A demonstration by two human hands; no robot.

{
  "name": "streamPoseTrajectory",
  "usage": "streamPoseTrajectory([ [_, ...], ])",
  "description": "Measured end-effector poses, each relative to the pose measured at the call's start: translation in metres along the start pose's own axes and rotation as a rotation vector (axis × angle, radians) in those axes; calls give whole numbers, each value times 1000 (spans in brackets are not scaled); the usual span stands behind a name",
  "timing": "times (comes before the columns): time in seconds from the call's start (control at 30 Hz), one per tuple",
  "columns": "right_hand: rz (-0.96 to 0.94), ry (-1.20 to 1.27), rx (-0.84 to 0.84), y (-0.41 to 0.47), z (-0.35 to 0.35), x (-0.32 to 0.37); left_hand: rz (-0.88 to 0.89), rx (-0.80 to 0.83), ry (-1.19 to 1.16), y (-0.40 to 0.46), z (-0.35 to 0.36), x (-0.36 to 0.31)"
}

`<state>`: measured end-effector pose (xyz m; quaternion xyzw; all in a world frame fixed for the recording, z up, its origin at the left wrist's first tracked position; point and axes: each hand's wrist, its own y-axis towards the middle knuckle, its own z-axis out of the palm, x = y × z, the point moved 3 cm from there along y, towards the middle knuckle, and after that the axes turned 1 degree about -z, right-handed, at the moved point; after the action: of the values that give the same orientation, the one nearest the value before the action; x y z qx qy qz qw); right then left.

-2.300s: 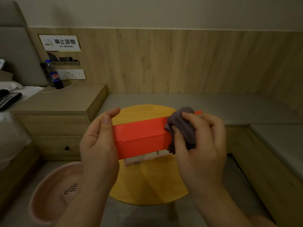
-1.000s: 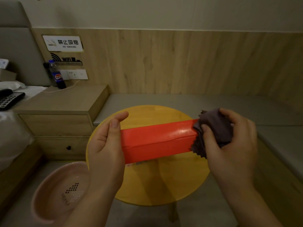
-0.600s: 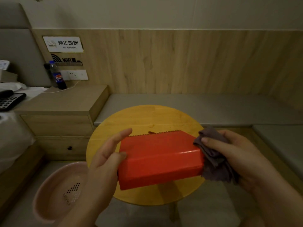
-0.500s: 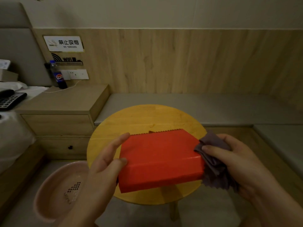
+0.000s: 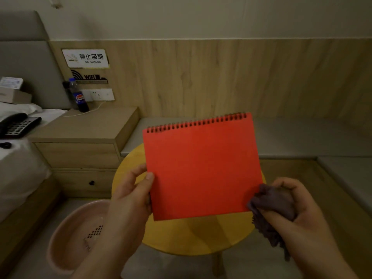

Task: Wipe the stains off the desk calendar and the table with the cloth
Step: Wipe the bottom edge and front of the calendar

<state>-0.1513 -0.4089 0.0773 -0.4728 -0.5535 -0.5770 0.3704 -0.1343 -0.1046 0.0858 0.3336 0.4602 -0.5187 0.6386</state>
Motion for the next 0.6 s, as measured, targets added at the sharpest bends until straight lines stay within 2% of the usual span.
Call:
streamPoseTrajectory([
  [0.13, -3, -5, 53, -2, 3, -5, 134, -86, 71, 4, 11, -9],
  [0.27, 82, 210, -68, 6, 4, 0, 224, -63, 119, 5, 20, -12],
  [0.4, 39, 154, -181, 28, 1, 11, 267, -7, 140, 5, 28, -13],
  [0.6, -69, 83, -217, 62, 13, 23, 290, 24, 218, 16, 41, -12],
])
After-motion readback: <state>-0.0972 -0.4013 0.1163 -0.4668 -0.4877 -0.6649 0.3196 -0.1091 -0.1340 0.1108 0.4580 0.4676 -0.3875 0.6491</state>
